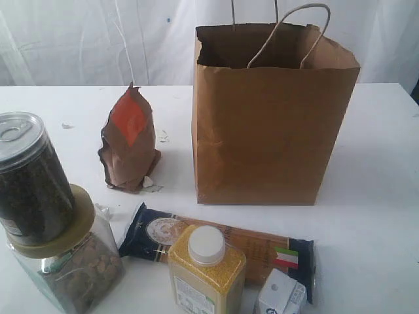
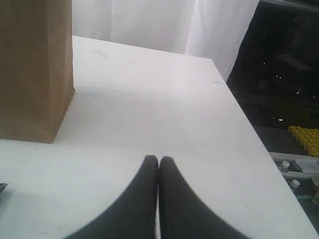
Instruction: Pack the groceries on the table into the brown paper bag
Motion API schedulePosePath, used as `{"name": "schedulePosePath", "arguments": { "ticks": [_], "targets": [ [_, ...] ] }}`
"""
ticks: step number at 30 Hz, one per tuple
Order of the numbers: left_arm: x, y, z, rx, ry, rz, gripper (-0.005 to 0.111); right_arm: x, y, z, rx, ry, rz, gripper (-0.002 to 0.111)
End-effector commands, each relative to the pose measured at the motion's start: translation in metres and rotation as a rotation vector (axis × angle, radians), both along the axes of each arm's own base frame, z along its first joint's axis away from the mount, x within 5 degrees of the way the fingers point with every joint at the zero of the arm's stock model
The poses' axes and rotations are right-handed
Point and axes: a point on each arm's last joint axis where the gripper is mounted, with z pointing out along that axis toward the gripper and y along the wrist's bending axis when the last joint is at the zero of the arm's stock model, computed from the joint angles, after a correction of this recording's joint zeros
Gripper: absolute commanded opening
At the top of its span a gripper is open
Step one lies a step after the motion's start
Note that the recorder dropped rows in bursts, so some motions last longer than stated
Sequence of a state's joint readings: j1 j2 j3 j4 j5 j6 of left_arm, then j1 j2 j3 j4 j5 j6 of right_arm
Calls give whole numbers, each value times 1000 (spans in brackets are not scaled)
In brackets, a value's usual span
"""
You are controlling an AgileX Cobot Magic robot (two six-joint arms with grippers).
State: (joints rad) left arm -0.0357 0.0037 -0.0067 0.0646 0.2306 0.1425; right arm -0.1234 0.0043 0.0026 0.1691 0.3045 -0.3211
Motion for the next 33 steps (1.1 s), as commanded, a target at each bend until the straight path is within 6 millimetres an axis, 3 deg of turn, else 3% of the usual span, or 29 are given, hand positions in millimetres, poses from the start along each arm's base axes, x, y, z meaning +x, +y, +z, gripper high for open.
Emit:
{"name": "schedulePosePath", "arguments": {
  "ticks": [1, 2, 7, 11, 14, 16, 22, 24, 28, 33],
  "targets": [
    [4, -2, 11, -116, -146, 10, 0, 0, 0, 2, 1, -21, -8, 0],
    [5, -2, 20, -230, -232, 29, 0, 0, 0, 2, 1, -21, -8, 0],
    [1, 2, 58, -250, -663, 28, 0, 0, 0, 2, 1, -21, -8, 0],
    [-5, 5, 74, -225, -853, 33, 0, 0, 0, 2, 1, -21, -8, 0],
    [-8, 5, 82, -228, -909, 32, 0, 0, 0, 2, 1, -21, -8, 0],
    [-14, 5, 98, -232, -962, 27, 0, 0, 0, 2, 1, -21, -8, 0],
    [-24, 5, 167, -217, -1092, 6, 0, 0, 0, 2, 1, -21, -8, 0],
    [-15, 2, 186, -177, -1063, -5, 0, 0, 0, 2, 1, -21, -8, 0],
    [21, -1, 200, -173, -897, -14, 0, 0, 0, 2, 1, -21, -8, 0],
    [78, -3, 183, -188, -630, 5, 0, 0, 0, 2, 1, -21, -8, 0]
  ]
}}
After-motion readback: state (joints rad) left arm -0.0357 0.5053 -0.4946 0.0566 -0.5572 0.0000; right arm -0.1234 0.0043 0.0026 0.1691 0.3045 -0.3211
